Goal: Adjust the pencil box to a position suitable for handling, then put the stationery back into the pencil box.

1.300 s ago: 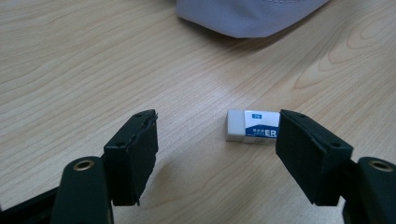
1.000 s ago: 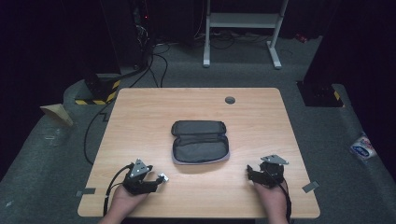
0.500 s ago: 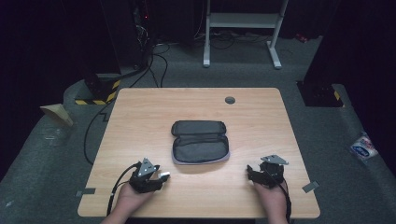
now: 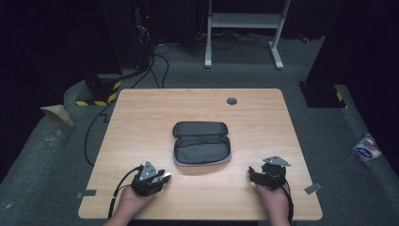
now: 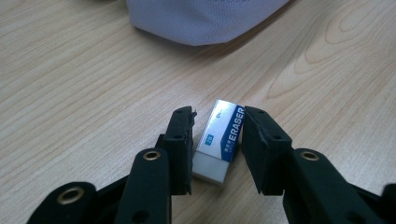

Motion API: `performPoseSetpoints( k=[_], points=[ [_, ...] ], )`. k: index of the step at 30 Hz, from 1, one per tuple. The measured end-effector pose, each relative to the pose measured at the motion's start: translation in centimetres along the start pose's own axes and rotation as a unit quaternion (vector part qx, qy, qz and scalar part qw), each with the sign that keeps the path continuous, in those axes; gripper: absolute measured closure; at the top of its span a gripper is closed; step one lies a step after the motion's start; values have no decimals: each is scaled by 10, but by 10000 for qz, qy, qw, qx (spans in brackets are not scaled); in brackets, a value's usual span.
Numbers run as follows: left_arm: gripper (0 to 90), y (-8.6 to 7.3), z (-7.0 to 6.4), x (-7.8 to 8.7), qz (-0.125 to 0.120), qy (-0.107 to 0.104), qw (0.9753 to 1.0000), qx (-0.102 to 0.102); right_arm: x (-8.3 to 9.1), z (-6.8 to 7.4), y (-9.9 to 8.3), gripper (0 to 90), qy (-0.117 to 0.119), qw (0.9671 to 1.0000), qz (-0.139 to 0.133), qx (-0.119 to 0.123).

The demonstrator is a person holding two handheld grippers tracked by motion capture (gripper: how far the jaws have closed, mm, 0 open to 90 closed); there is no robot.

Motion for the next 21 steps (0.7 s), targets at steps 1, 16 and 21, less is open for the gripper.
performPoseSetpoints(
  k=[1, 16, 21],
  points=[
    [637, 0, 0, 0, 1, 1, 10000, -5, 0, 0, 0, 167, 0, 10000, 1, 0],
    [727, -1, 2, 3, -112, -70, 9998, 154, 0, 0, 0, 172, 8, 10000, -7, 16],
    [727, -1, 4, 5, -178, -40, 9997, 186, 0, 0, 0, 172, 8, 10000, -6, 14]
  ],
)
Point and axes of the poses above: each handheld gripper's, and its own axes: x roughly backward along the jaws, y roughly out of its top, z roughly to its left, the point moved 3 cm from there along -x, roughly forward along the jaws, and after that the axes turned 4 degrees about -z, right-handed, at the moved point
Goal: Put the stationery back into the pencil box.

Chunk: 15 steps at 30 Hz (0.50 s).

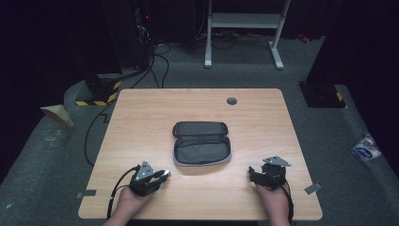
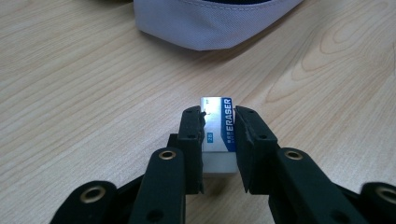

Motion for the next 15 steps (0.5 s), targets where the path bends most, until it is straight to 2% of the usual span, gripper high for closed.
performPoseSetpoints(
  k=[15],
  points=[
    [727, 5, 5, 9, -366, 166, 9990, 183, 0, 0, 0, 173, 0, 10000, -1, 0]
  ],
)
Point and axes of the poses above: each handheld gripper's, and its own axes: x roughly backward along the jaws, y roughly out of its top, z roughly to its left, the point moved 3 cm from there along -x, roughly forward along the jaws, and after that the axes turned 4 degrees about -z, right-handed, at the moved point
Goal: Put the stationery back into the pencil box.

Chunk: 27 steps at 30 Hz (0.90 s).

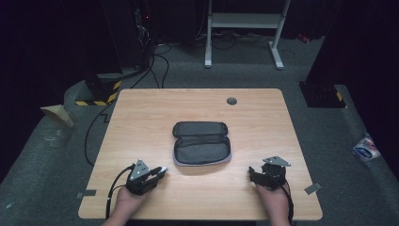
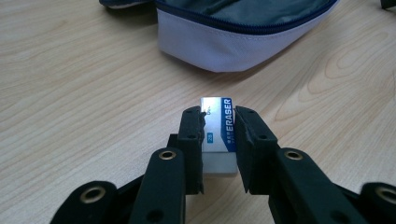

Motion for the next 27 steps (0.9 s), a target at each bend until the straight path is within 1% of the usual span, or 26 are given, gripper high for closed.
performPoseSetpoints(
  k=[3, 4, 5, 7, 9, 12, 15, 18, 21, 27],
  points=[
    [727, 2, 1, 2, -69, 33, 10000, 20, 0, 0, 0, 173, -1, 10000, 0, 0],
    [728, 3, 1, 3, -77, 47, 10000, -7, 0, 0, 0, 173, -1, 10000, 1, -3],
    [727, 5, 1, 3, -119, 52, 9999, 34, 0, 0, 0, 173, -1, 10000, 1, -4],
    [727, 7, 1, 4, -148, 62, 9999, 18, 0, 0, 0, 173, -2, 10000, 3, -6],
    [727, 8, 1, 5, -180, 34, 9998, 86, 0, 0, 0, 173, -3, 10000, 2, -4],
    [727, 9, 3, 4, -175, 55, 9998, 82, 0, 0, 0, 173, -2, 10000, 3, -1],
    [728, 11, 5, 2, -161, 66, 9997, 173, 0, 0, 0, 173, -1, 10000, 3, -6],
    [728, 14, 5, 1, -174, 77, 9996, 199, 0, 0, 0, 173, 8, 10000, 4, 5],
    [727, 17, 5, 1, -229, 79, 9993, 278, 1, 0, 0, 173, 11, 10000, 9, 5],
    [728, 25, 6, 0, -318, 93, 9989, 337, 1, 0, -1, 173, 12, 10000, 1, 8]
  ],
)
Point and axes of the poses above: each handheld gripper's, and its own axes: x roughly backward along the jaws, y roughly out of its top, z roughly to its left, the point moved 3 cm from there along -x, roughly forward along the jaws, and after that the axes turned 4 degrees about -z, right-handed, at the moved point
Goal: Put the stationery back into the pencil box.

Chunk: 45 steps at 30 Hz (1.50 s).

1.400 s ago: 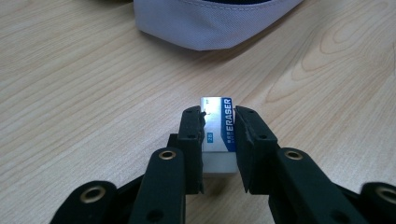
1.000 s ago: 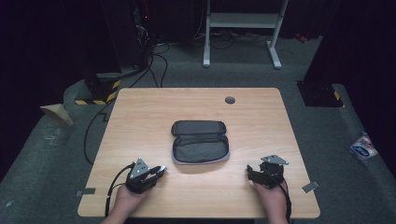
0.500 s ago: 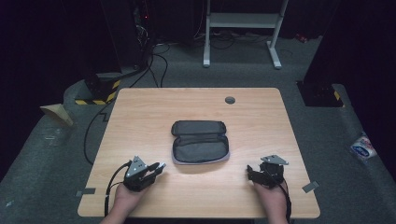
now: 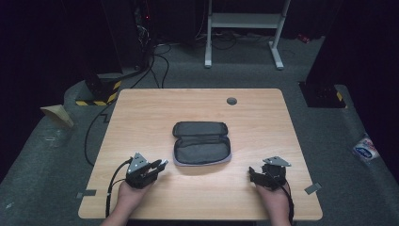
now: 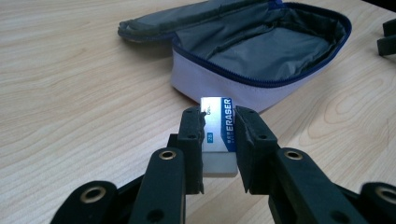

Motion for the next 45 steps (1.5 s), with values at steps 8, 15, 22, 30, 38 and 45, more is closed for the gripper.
performPoseSetpoints(
  k=[8, 15, 22, 30, 38, 45],
  points=[
    [728, 12, -2, -3, -82, -68, 9999, -14, 0, 0, 0, 173, 0, 10000, 3, 0],
    [728, 22, -6, -10, -100, -118, 9999, -74, 0, 0, 0, 174, 3, 10000, 8, 1],
    [728, 33, -9, -15, -144, -146, 9997, -115, 0, 0, 0, 174, -1, 10000, 3, 2],
    [728, 42, -9, -22, -131, -178, 9997, -138, 0, 0, 0, 173, 4, 10000, 8, 1],
    [728, 52, -13, -33, -47, -269, 9994, -223, 0, 0, 0, 173, 4, 10000, 9, 1],
    [728, 56, -16, -43, 52, -342, 9993, -170, 0, 0, 0, 174, 0, 10000, 2, 2]
  ],
)
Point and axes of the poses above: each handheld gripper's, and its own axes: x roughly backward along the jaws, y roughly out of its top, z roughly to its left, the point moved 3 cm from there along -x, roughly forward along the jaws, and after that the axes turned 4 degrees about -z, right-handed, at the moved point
